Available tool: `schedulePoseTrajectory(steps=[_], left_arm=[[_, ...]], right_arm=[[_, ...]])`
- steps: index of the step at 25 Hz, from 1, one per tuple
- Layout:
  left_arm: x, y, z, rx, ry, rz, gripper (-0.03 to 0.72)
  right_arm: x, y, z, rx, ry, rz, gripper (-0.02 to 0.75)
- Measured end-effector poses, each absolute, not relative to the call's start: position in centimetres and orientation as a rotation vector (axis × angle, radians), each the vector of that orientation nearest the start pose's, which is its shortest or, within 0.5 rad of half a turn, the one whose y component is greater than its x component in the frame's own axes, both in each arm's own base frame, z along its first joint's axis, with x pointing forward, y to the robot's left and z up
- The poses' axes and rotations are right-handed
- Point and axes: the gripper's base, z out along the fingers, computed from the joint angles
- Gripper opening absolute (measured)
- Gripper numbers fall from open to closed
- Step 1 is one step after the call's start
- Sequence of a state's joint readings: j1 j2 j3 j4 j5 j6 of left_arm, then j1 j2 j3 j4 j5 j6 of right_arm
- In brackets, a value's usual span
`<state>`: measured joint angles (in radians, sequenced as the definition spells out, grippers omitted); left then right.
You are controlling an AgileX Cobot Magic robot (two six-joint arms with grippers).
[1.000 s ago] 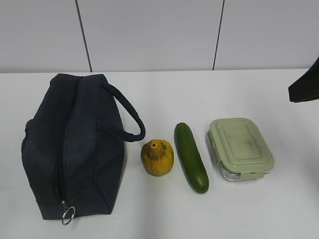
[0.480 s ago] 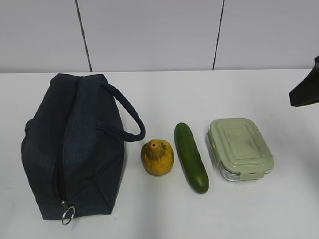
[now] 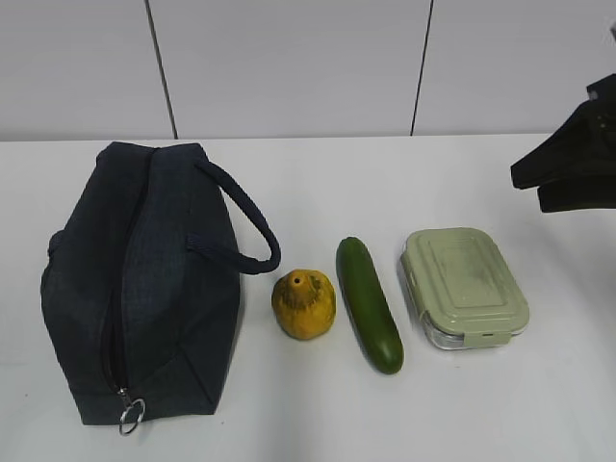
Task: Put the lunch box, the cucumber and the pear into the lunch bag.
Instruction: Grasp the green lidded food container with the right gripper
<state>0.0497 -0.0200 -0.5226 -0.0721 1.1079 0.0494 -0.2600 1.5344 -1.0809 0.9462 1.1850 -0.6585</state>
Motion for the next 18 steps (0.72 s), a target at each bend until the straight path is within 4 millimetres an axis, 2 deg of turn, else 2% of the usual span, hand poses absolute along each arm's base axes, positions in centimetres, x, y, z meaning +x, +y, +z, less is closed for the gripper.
schedulePoseTrajectory(steps=[4,8,14,18], left_arm=[[-1.2,-0.6,28.0,0.007,2.047,-0.024,0.246],[-1.2,-0.6,28.0,0.007,2.047,-0.024,0.246],[-1.2,-0.6,28.0,0.007,2.047,-0.024,0.246],[-1.2,-0.7,28.0,0.007,2.047,-0.025,0.246]], right_arm=[[32.1,-1.5,26.3,-0.049,2.557,1.074,0.419],[34.0,-2.0,25.6,-0.060,2.566,1.068,0.418],[34.7,-3.6,24.0,-0.061,2.637,1.008,0.417],[34.4,-6.2,23.4,0.029,2.641,0.979,0.417]])
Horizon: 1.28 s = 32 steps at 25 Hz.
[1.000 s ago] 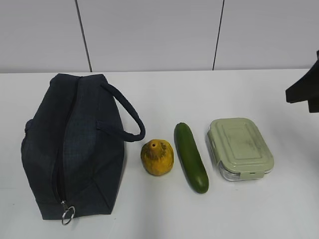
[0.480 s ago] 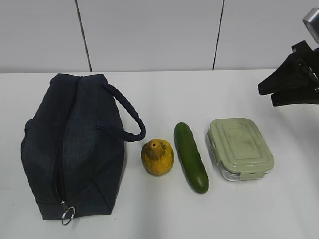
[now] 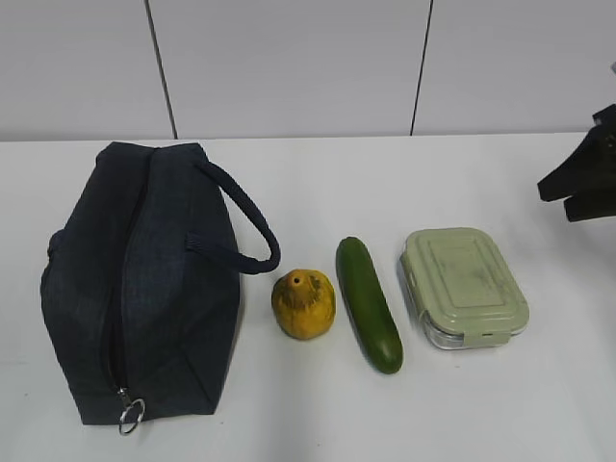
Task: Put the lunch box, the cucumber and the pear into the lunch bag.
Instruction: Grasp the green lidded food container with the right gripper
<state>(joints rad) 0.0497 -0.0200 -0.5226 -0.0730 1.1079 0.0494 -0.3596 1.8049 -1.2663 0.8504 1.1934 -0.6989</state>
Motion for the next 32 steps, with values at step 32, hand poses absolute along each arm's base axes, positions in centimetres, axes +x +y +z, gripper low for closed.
schedulePoseTrajectory(steps=[32], left_arm=[[-1.2,-0.7,28.0,0.007,2.047,-0.025,0.246]], right_arm=[[32.6,-6.0,19.2,-0.015,2.504,1.166,0.417]])
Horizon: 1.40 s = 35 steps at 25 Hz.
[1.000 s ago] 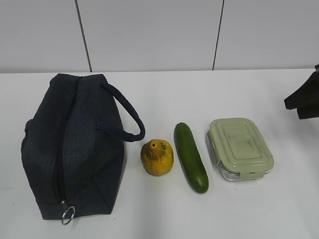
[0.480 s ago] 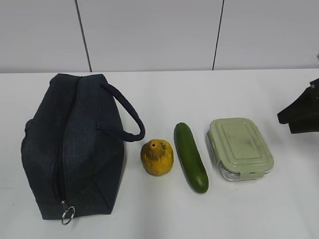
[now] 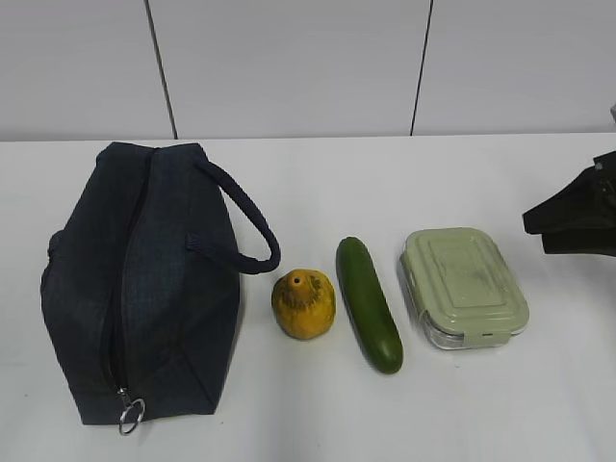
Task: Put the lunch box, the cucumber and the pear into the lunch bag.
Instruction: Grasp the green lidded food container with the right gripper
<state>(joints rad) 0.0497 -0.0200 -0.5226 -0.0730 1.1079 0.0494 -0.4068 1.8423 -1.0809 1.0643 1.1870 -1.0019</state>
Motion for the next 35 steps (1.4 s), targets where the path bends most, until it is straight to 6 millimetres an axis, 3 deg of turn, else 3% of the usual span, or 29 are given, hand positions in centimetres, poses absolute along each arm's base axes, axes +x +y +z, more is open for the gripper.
schedulePoseTrajectory(steps=[17,20,25,28,35], left_arm=[[-1.2,-0.7,28.0,0.007,2.047,-0.025,0.246],[-1.2,-0.7,28.0,0.007,2.047,-0.025,0.246],[-1.2,-0.7,28.0,0.007,2.047,-0.025,0.246],[-1.2,-0.7,28.0,0.007,2.047,-0.025,0.246],[-1.2,-0.7,28.0,0.007,2.047,-0.025,0.246]], right_arm=[[32.6,-6.1,19.2,-0.054,2.498,1.147,0.419],[32.6,-6.1,19.1,-0.085,2.505,1.133,0.466],[32.4,-6.2,18.9,-0.117,2.532,1.114,0.610],[32.5,-6.4,18.4,-0.131,2.563,1.102,0.627],[35.6,-8.1,16.3,-0.012,2.666,1.090,0.629]])
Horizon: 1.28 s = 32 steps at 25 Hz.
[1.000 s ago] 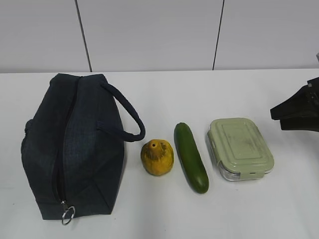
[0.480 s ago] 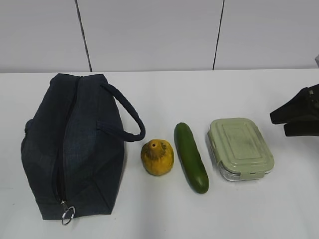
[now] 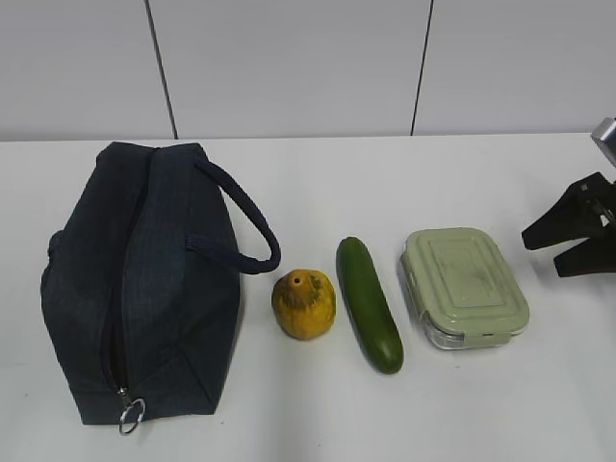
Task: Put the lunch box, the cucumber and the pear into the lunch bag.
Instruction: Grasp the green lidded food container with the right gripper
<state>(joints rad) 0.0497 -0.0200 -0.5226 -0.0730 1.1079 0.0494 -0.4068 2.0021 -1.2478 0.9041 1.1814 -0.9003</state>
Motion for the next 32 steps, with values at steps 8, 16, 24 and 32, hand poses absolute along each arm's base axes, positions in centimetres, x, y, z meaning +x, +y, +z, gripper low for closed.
schedulePoseTrajectory(steps=[8,16,24,32], left_arm=[[-1.2,-0.7,28.0,0.007,2.047,-0.025,0.246],[-1.2,-0.7,28.0,0.007,2.047,-0.025,0.246],[-1.2,-0.7,28.0,0.007,2.047,-0.025,0.246],[-1.2,-0.7,28.0,0.007,2.047,-0.025,0.246]], right_arm=[[35.9,-7.2,15.2,-0.037,2.712,1.108,0.628],[36.0,-5.4,15.0,-0.141,2.761,1.092,0.628],[36.2,-4.5,15.1,-0.174,2.749,1.108,0.613],[36.2,-4.5,15.1,-0.200,2.733,1.108,0.595]])
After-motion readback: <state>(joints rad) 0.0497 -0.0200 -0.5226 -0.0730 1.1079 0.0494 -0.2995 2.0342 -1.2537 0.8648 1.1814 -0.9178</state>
